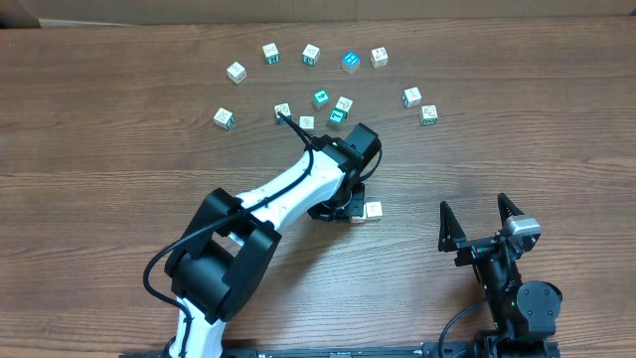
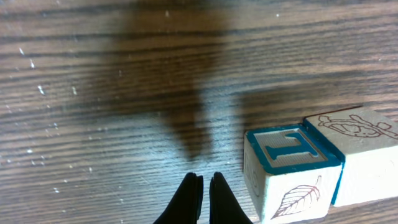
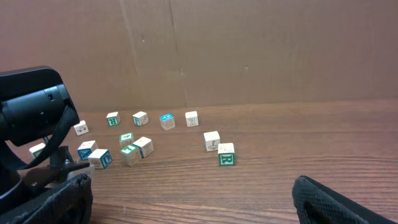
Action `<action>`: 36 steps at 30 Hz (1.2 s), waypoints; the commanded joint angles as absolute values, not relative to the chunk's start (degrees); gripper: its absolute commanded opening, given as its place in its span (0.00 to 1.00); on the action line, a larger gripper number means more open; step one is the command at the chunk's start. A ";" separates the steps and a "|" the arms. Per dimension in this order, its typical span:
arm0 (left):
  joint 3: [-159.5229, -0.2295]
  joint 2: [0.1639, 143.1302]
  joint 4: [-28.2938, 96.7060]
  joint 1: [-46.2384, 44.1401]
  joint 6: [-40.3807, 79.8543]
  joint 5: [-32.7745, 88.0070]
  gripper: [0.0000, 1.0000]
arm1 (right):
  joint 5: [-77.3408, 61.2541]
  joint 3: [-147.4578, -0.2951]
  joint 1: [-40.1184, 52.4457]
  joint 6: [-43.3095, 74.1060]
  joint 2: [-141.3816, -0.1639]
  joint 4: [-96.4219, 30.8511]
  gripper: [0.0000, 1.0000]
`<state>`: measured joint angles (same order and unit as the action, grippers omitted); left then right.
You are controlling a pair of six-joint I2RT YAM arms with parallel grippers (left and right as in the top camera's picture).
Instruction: Form a horizontal line
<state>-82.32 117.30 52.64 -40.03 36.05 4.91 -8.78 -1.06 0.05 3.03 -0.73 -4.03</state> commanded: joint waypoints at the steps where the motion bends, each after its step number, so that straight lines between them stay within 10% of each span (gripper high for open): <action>1: -81.71 116.75 52.03 -39.79 37.98 2.42 0.04 | -9.10 -0.45 0.36 3.36 -0.19 -3.75 1.00; 36: -79.13 116.88 47.53 -40.23 42.92 4.75 0.04 | -9.10 -0.45 0.36 3.36 -0.19 -3.77 1.00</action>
